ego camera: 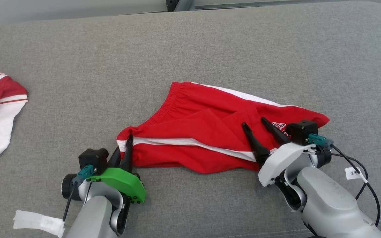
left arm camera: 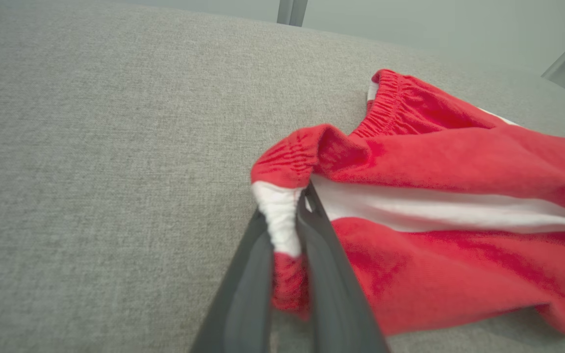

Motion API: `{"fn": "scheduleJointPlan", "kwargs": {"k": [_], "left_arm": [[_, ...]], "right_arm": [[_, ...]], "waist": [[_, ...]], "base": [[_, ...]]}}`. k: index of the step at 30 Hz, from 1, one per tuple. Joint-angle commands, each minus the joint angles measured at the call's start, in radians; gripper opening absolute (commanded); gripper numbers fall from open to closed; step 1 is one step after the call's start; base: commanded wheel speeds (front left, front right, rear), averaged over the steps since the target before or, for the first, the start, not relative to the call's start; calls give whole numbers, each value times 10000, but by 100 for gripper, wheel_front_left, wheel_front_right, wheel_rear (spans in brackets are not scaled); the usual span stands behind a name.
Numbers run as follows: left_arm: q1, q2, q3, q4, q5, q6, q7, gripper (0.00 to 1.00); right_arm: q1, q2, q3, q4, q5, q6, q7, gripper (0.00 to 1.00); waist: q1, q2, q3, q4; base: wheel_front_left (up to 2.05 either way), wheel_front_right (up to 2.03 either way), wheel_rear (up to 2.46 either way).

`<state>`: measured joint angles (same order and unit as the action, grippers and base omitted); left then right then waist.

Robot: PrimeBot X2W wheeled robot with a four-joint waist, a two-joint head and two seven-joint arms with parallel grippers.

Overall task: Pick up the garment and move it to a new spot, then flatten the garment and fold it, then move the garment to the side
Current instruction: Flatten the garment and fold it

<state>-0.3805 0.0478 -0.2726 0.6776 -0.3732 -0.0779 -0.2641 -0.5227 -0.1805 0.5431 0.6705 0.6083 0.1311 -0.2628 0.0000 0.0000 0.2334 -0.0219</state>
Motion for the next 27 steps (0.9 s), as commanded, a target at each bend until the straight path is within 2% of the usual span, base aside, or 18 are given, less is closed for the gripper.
{"fn": "scheduleJointPlan", "kwargs": {"k": [1,2,3,4,5,6,13,20,27], "left_arm": [[-124,49,-23,-83,-64,-3,-4,23],[-117,49,-35,-134,-96,-27,-4,80],[-105,49,-46,-176,-126,-41,-4,100],[-89,51,-55,-228,-139,-50,-4,100],[-74,48,-59,-305,-141,-46,-4,100],[-54,49,-49,-408,-150,-29,-4,100],[394,48,-113,-1153,-145,136,-4,100],[636,46,-200,-1339,-161,243,-4,100],[678,48,-246,-1163,-119,279,-4,100]], "right_arm": [[-191,-62,175,202,159,-7,-29,70],[-265,-72,235,284,256,-7,-28,57],[-308,-75,307,358,349,-7,-29,43],[-354,-87,359,412,413,-7,-29,25],[-395,-104,384,448,466,-7,-29,15],[-413,-116,408,480,521,-7,-29,0],[-488,-315,263,452,784,-7,-29,0],[-590,-531,-827,387,481,-7,-29,0],[-636,-431,-2074,532,-254,-8,-29,0]], "waist": [[0,0,21,19],[0,0,32,30],[0,0,38,46],[0,0,40,64],[0,0,46,85],[0,0,46,114],[0,0,13,378],[0,0,48,531],[0,0,-28,532]], "base": [[0,0,0],[0,0,0],[0,0,0],[0,0,0],[0,0,0],[0,0,0],[0,0,0],[0,0,0],[0,0,0]]}}
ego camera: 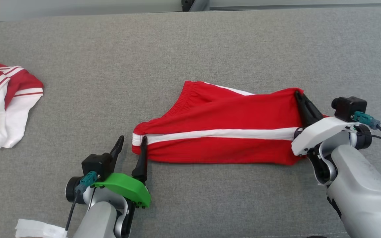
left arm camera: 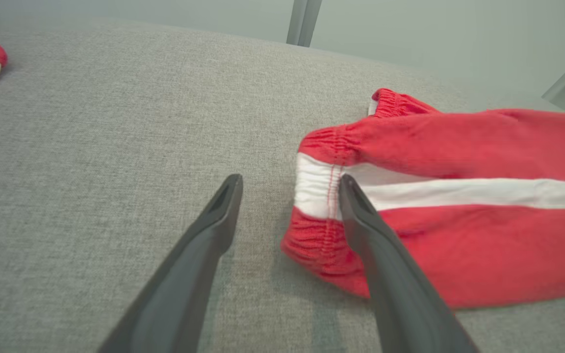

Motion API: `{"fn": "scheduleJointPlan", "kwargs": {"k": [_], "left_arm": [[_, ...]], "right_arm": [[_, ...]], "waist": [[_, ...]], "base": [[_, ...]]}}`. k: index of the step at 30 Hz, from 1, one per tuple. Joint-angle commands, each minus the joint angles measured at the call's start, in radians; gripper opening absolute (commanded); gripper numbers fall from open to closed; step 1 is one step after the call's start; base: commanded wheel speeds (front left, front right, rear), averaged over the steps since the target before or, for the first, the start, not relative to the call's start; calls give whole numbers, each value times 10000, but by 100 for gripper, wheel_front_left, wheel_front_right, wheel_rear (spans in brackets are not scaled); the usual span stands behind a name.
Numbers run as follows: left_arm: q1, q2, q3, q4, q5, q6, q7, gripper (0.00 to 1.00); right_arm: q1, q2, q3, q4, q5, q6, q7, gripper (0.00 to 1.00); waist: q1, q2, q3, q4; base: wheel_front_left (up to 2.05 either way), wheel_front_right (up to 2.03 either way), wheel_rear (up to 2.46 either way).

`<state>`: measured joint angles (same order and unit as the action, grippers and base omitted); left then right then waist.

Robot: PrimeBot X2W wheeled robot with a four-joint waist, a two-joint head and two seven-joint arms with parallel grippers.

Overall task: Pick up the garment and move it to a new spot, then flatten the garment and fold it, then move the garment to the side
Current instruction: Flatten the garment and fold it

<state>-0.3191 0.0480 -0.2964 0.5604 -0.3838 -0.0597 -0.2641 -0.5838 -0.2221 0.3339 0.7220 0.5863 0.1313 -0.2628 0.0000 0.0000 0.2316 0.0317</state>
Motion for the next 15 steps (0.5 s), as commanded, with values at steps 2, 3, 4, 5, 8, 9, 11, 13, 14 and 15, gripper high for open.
{"fn": "scheduleJointPlan", "kwargs": {"k": [2,3,4,5,8,9,11,13,14,15], "left_arm": [[77,46,-17,73,-49,96,-4,100],[98,49,-9,102,-62,81,-4,100],[134,47,11,122,-68,95,-4,100],[181,47,45,142,-65,101,-4,100],[288,44,220,187,8,171,-4,100],[340,47,293,174,61,199,-4,100],[498,44,459,88,172,254,-4,100],[674,49,687,-33,347,329,-4,100],[766,44,817,-123,436,360,-4,100],[879,44,942,-217,530,379,-4,100]], "right_arm": [[137,123,-361,60,-337,-9,-28,37],[212,170,-524,19,-492,-9,-29,100],[282,185,-717,-48,-619,-9,-29,100],[353,209,-980,-133,-733,-10,-29,100],[729,312,-1675,-488,-1288,-10,-29,100],[899,380,-1900,-618,-1474,-10,-29,100],[1282,489,-2229,-982,-1840,-9,-29,100],[1702,552,-2444,-1354,-2175,-10,-29,100],[1914,577,-2475,-1568,-2359,-10,-29,100],[2147,650,-2546,-1758,-2526,-10,-29,100]], "waist": [[0,0,-79,-10],[0,0,-123,-25],[0,0,-178,-49],[0,0,-231,-81],[0,0,-426,-201],[0,0,-507,-241],[0,0,-679,-315],[0,0,-857,-402],[0,0,-940,-450],[0,0,-1032,-501]], "base": [[0,0,0],[0,0,0],[0,0,0],[0,0,0],[0,0,0],[0,0,0],[0,0,0],[0,0,0],[0,0,0],[0,0,0]]}}
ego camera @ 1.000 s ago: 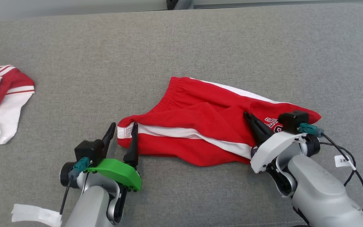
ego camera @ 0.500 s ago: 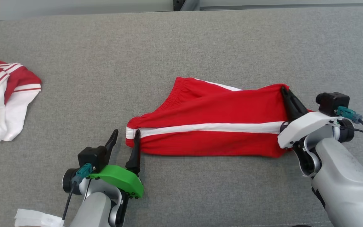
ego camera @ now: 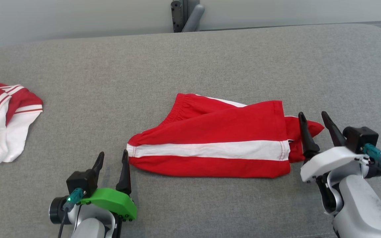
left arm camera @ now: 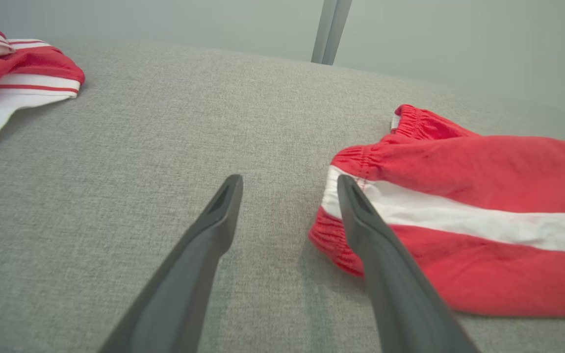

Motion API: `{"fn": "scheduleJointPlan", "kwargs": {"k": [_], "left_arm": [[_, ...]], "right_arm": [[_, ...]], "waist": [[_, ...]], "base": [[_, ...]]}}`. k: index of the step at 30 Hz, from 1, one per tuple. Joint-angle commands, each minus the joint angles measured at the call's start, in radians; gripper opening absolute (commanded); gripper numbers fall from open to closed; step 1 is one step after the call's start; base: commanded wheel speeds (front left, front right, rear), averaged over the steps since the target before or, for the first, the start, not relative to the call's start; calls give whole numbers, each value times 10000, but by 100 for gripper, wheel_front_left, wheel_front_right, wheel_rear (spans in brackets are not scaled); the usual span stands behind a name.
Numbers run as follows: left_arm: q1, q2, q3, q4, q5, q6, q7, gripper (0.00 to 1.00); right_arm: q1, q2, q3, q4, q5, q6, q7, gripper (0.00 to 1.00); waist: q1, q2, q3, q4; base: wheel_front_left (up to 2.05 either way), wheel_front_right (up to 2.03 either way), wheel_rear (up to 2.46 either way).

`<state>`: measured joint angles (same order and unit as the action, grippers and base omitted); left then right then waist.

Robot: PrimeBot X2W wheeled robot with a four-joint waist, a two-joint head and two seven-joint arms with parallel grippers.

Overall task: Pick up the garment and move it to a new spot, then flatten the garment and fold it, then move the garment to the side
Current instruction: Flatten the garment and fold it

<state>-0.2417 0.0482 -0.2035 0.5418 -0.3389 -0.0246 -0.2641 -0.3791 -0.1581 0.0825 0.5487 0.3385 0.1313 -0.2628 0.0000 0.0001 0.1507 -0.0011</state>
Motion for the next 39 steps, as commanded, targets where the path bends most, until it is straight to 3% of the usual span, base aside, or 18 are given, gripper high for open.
{"fn": "scheduleJointPlan", "kwargs": {"k": [1,12,19,32,39], "left_arm": [[237,41,125,-98,175,48,-4,100],[1707,43,1046,-1272,1040,74,-4,100],[2318,44,1280,-1884,1371,19,-4,100],[2486,44,1257,-2030,1273,-22,-3,100],[2054,43,957,-2073,1041,-137,-3,100]], "right_arm": [[335,83,-115,-224,-205,-10,-29,100],[2387,657,-154,-1919,-1182,-10,-29,100],[2862,801,-264,-2253,-1347,-9,-29,100],[3056,936,-338,-2196,-1319,-9,-29,100],[2621,862,308,-1687,-784,-10,-29,100]], "waist": [[0,-1,-321,-224],[0,-1,-1294,-509],[0,-1,-1563,-465],[0,-1,-1587,-417],[0,-1,-1018,-403]], "base": [[0,0,0],[0,0,0],[0,0,0],[0,0,0],[0,0,0]]}}
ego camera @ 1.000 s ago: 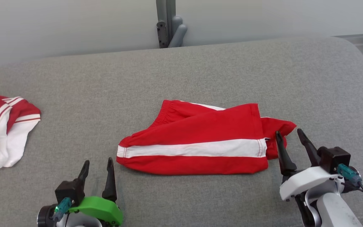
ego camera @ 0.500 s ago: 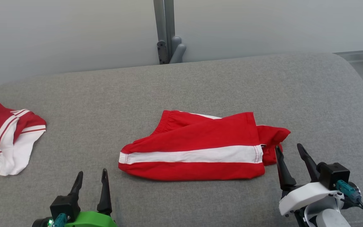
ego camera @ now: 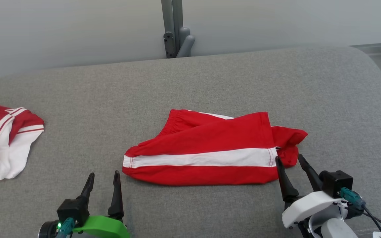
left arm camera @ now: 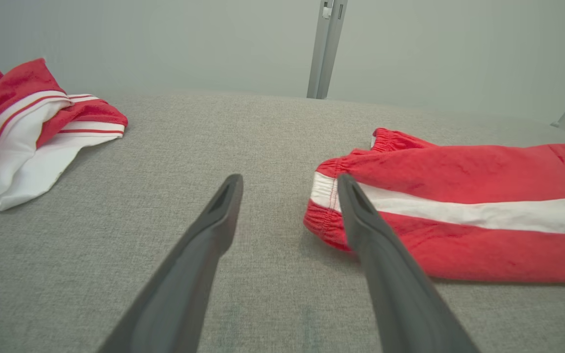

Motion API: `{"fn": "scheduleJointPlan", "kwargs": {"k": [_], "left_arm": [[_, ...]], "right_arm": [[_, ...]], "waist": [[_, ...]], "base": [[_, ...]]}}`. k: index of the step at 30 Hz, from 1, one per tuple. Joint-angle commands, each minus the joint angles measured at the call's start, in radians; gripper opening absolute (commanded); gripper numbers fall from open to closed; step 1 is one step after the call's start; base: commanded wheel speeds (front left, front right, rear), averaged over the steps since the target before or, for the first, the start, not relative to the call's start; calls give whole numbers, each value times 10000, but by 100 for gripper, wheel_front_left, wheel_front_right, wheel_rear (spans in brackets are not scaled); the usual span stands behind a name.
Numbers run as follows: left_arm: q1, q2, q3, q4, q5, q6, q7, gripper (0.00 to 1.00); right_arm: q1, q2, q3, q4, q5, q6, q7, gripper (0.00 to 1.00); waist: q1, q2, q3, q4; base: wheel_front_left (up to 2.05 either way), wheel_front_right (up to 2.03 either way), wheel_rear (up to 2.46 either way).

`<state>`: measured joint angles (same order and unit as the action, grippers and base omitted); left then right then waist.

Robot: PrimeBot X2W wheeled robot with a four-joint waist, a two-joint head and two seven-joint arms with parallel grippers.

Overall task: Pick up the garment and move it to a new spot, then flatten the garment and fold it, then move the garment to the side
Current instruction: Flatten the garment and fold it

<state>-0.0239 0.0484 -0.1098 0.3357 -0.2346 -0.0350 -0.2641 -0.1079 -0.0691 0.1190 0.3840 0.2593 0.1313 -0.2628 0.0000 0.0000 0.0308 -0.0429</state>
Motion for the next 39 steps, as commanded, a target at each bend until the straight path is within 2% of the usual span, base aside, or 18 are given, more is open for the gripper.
{"fn": "scheduleJointPlan", "kwargs": {"k": [1,9,17,26,29,33,34,39], "left_arm": [[-204,39,-58,-34,-22,-24,-3,100],[-711,42,-392,-5,-107,42,-3,100],[-896,42,-334,48,-1,-26,-3,100],[-964,41,-375,49,-54,21,-3,100],[-976,41,-383,57,-89,16,-3,100],[-963,41,-387,68,-132,34,-3,100],[-962,41,-393,64,-138,38,-3,100],[-951,42,-419,38,-170,71,-3,100]], "right_arm": [[-184,-43,31,40,127,-10,-29,100],[-1105,-40,371,999,1112,-9,-29,100],[-1497,-174,591,1666,1881,-9,-29,100],[-1653,-436,1268,1659,2577,-9,-29,99],[-1665,-523,1429,1626,2722,-9,-29,91],[-1658,-631,1744,1591,3016,-7,-29,72],[-1663,-659,1777,1569,3075,-9,-29,70],[-1607,-750,1893,1347,3297,-9,-29,75]], "waist": [[0,0,319,29],[0,0,1179,104],[0,0,1501,266],[0,0,1577,326],[0,0,1579,330],[0,0,1584,319],[0,0,1586,315],[0,0,1565,290]], "base": [[0,0,0],[0,0,0],[0,0,0],[0,0,0],[0,0,0],[0,0,0],[0,0,0],[0,0,0]]}}
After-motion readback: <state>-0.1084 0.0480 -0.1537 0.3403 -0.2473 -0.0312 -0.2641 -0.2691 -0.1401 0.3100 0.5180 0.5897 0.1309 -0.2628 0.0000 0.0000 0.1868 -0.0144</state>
